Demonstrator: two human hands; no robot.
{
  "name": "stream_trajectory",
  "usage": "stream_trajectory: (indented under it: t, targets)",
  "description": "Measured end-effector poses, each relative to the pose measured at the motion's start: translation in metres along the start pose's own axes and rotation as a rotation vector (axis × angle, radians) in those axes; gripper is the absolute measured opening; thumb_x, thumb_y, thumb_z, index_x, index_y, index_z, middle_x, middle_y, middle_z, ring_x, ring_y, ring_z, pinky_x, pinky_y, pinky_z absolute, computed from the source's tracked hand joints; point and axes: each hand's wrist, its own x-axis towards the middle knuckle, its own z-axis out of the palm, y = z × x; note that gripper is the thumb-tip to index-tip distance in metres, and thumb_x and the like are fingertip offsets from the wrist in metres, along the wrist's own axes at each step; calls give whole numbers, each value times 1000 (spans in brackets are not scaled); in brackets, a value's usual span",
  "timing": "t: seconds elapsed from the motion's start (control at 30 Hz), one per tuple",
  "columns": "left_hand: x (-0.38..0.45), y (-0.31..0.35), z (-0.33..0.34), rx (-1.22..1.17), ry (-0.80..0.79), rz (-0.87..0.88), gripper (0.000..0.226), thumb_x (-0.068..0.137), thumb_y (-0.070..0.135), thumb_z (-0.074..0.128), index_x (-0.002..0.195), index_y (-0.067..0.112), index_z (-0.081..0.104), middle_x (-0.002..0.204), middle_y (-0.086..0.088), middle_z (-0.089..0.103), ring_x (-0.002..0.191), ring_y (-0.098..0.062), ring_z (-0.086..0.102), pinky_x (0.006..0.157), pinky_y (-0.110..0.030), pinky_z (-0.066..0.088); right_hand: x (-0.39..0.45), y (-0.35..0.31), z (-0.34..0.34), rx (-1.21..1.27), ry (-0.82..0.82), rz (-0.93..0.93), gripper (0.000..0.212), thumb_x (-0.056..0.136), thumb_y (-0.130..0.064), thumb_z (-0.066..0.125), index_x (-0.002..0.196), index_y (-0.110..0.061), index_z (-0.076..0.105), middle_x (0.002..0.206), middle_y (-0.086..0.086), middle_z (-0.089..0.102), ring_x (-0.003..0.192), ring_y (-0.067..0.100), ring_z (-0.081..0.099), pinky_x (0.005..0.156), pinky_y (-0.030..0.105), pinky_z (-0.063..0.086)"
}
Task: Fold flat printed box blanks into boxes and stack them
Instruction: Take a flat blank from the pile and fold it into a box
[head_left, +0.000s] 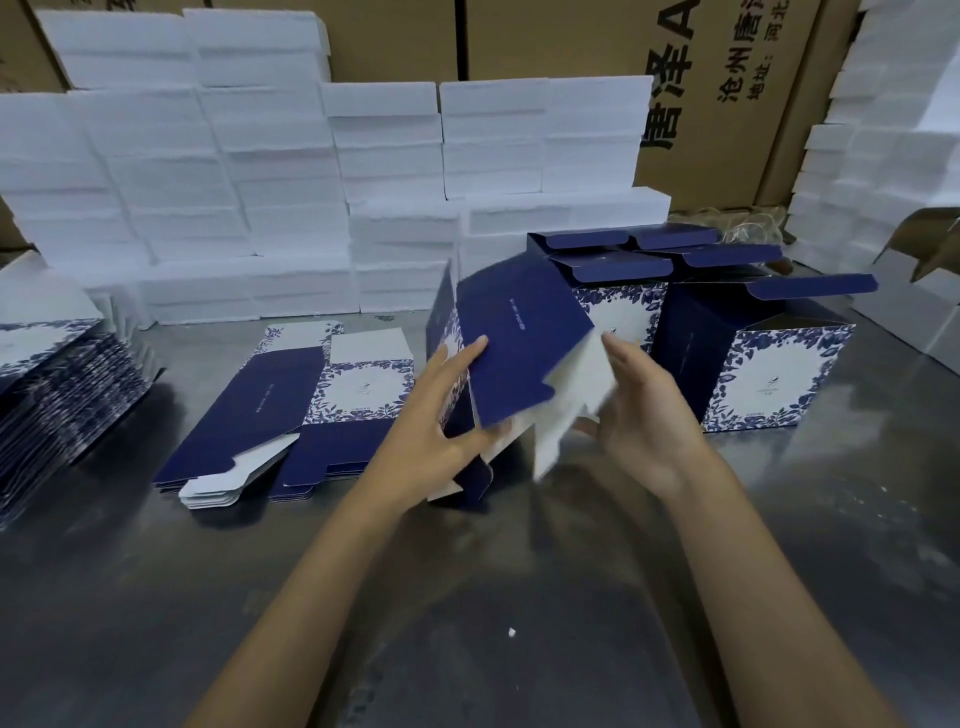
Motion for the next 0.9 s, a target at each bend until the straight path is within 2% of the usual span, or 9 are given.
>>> stream_trajectory:
  t: [0.1,0.17,0.23,0.33,0.4,0.57,0.73,0.8,0.9]
  targets:
    - [10,7,8,-106,130,-35,53,92,11,66,138,36,54,144,20,48,139,3,37,116,-35,36,2,5,1,-266,3,-41,34,102,-20,41,126,-18,66,122,5,72,109,22,62,97,48,49]
    - [17,11,10,-123,218,-101,39,93,18,67,127,39,61,134,21,57,126,0,51,111,-30,41,4,9,0,-359,4,-24,47,96,-11,51,140,-27,56,137,-1,64,115,19,59,93,41,49]
    - [21,12,11,-158,255,-150,30,94,25,67,119,41,63,128,23,60,121,-4,55,108,-28,43,5,12,-2,-375,5,-34,61,87,-10,66,142,-34,53,138,-9,64,117,11,61,87,30,52]
    - [20,11,10,-256,274,-168,25,92,29,66,113,41,65,115,29,64,115,3,57,97,-27,44,11,21,-6,-519,33,-38,68,85,-19,79,141,-43,49,141,-11,59,126,10,59,98,32,52]
    - [19,9,9,-299,278,-166,29,83,35,66,112,40,66,108,25,68,109,5,59,89,-25,44,14,28,-4,-644,83,-65,71,83,-26,83,141,-44,46,140,-11,59,121,9,63,91,24,54]
    - [16,2,8,-268,322,-127,36,80,30,72,114,36,63,112,24,67,110,3,60,85,-16,45,21,43,4,-830,214,-160,72,84,-29,83,145,-31,45,132,-9,61,107,12,67,96,34,57]
    - [18,-4,10,-136,440,-76,39,84,9,76,111,33,64,122,15,65,110,3,58,80,-17,50,18,36,-2,-1091,247,-156,50,83,-36,82,128,-27,60,114,-13,69,89,6,68,87,31,55]
    - [18,-5,9,-131,436,-71,39,83,8,77,111,32,65,123,13,65,111,2,58,78,-17,50,18,28,-11,-1240,228,-107,35,83,-39,81,112,-25,66,104,-10,70,93,12,65,86,31,51]
    - [18,-4,8,-135,438,-73,38,83,7,76,110,31,66,121,15,65,103,9,58,78,-15,49,18,29,-17,-1414,174,-58,23,88,-37,77,80,-21,62,83,-5,66,82,17,60,67,27,45]
